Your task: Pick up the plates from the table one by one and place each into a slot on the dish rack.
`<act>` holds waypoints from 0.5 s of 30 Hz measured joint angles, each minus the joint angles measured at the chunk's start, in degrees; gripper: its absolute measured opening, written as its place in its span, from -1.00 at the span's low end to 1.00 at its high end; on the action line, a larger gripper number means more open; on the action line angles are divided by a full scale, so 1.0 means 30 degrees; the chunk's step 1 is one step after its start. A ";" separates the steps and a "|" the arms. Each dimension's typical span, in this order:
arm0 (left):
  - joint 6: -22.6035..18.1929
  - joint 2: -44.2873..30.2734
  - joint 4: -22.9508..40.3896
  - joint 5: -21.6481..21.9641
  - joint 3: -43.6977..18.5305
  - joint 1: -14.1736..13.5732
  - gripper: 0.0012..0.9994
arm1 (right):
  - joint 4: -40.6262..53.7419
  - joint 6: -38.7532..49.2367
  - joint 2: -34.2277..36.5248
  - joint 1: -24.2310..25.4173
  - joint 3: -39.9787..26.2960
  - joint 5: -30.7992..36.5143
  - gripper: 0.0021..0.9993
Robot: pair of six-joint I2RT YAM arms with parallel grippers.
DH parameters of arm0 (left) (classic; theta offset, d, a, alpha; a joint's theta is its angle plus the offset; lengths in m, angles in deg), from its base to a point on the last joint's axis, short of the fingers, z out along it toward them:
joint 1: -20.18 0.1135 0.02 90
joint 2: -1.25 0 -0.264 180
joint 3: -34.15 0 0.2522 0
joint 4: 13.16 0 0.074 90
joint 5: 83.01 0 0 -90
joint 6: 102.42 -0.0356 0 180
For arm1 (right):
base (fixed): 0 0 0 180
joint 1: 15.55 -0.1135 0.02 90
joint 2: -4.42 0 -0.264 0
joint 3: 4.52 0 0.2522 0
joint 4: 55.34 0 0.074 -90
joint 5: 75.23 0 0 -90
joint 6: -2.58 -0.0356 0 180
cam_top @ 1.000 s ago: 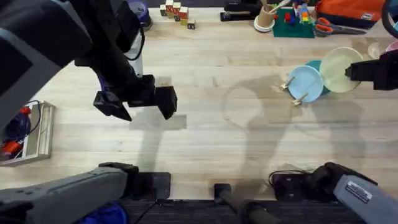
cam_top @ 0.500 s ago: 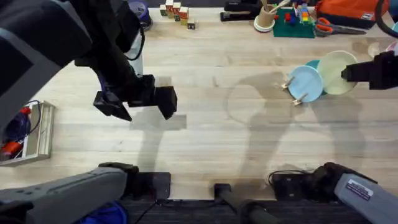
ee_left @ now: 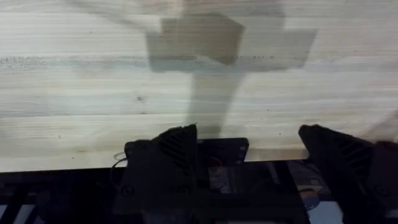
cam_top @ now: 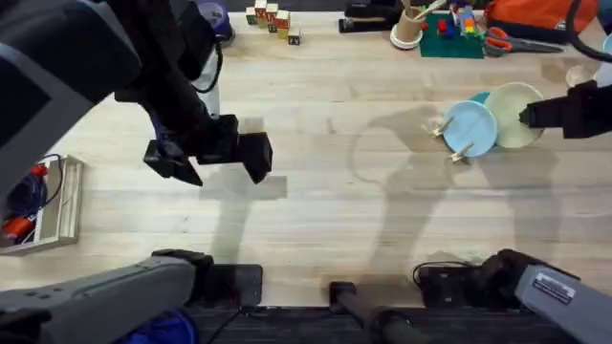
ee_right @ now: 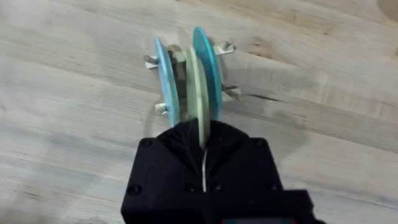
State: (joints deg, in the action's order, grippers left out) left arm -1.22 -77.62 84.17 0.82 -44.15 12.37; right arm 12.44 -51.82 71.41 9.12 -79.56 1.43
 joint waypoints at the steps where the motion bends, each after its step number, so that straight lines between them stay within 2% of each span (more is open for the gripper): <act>1: 0.0000 0.0000 0.0007 0.0000 0.0000 0.0005 0.99 | 0.0000 0.0102 0.0065 0.0000 0.0000 0.0000 -0.94; 15: 0.0000 0.0000 0.0007 0.0000 0.0000 0.0005 0.99 | -0.0301 0.1532 0.0861 0.0000 -0.0007 -0.0073 -0.94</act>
State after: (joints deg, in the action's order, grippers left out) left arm -1.22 -77.62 84.19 0.82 -44.15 12.39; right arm 11.53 -47.23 73.99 9.12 -79.58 1.21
